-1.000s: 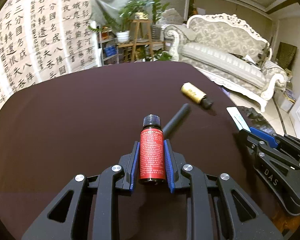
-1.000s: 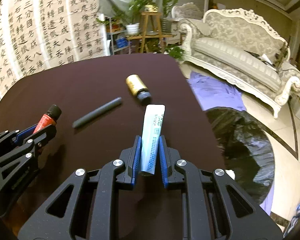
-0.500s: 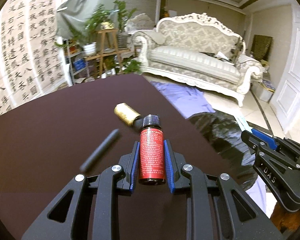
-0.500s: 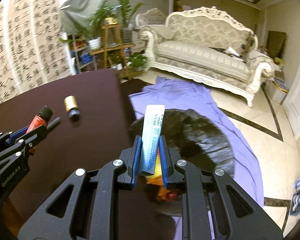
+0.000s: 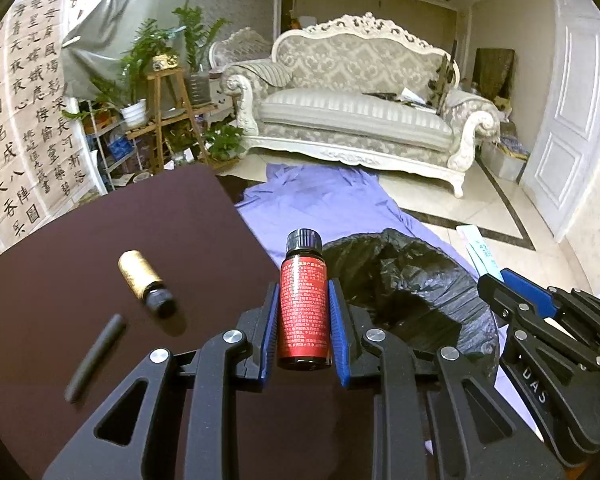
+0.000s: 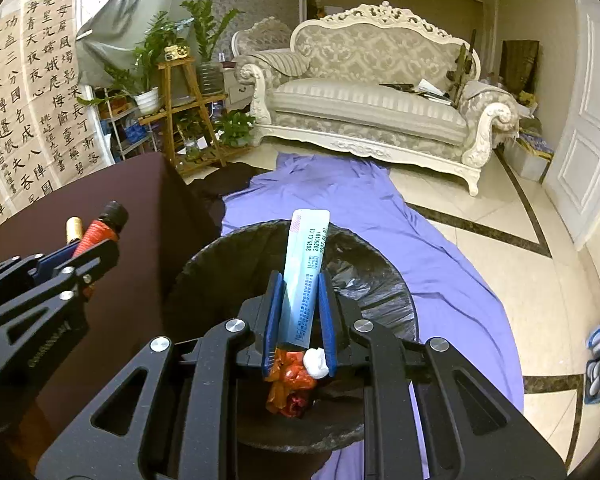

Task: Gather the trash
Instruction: 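Carry the light-blue tube and red bottle toward the trash bag, then open both tools over the trash bag to drop the tube and bottle, then return to the table and grasp the black rod with the left tool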

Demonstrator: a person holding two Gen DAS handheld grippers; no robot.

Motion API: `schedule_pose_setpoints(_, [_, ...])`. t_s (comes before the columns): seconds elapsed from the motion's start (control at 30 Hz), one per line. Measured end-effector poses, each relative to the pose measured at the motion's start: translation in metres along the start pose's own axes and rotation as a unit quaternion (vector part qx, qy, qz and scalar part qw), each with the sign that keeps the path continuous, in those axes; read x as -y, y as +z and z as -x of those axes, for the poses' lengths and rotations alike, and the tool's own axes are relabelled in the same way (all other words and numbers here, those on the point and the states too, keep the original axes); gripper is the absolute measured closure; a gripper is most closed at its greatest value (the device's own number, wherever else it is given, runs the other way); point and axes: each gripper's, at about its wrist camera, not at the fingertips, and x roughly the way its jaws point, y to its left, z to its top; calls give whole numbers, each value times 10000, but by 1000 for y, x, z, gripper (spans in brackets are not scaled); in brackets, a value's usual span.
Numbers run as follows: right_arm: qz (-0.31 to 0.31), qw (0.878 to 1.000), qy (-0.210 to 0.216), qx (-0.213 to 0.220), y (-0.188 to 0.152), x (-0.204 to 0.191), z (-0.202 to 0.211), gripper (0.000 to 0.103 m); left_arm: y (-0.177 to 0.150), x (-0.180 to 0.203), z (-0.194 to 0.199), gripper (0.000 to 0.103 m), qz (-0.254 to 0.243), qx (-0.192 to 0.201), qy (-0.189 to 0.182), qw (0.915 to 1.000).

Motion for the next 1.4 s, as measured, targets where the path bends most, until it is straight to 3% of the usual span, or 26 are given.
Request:
schedule_pose_setpoints(0.47, [-232, 9997, 4, -51, 3, 24, -25, 83, 11, 28, -38, 78, -350, -260, 96, 9990])
schedule_pose_setpoints(0.5, [-239, 9997, 7, -53, 3, 25, -26, 83, 11, 28, -40, 76, -357, -299, 117, 9988])
schedule_pose_setpoints(0.6, [-239, 9997, -7, -77, 3, 26, -28, 74, 11, 27, -41, 55, -301, -318, 166, 9989])
schedule_pose_setpoints(0.67, [-255, 9996, -37, -71, 2, 27, -28, 70, 13, 27, -41, 51, -283, -301, 170, 9990])
schedule_pose_setpoints(0.73, [-273, 9996, -45, -92, 1, 29, -29, 69, 13, 28, -41, 41, -302, -289, 176, 9990])
schedule_pose_setpoints(1.0, [-315, 9994, -91, -124, 0, 31, -29, 68, 13, 29, -39, 34, -300, -211, 186, 9992])
schedule_pose_setpoints(1.4, [-314, 9994, -94, -96, -1, 33, -27, 61, 13, 24, -28, 33, -268, -120, 204, 9994])
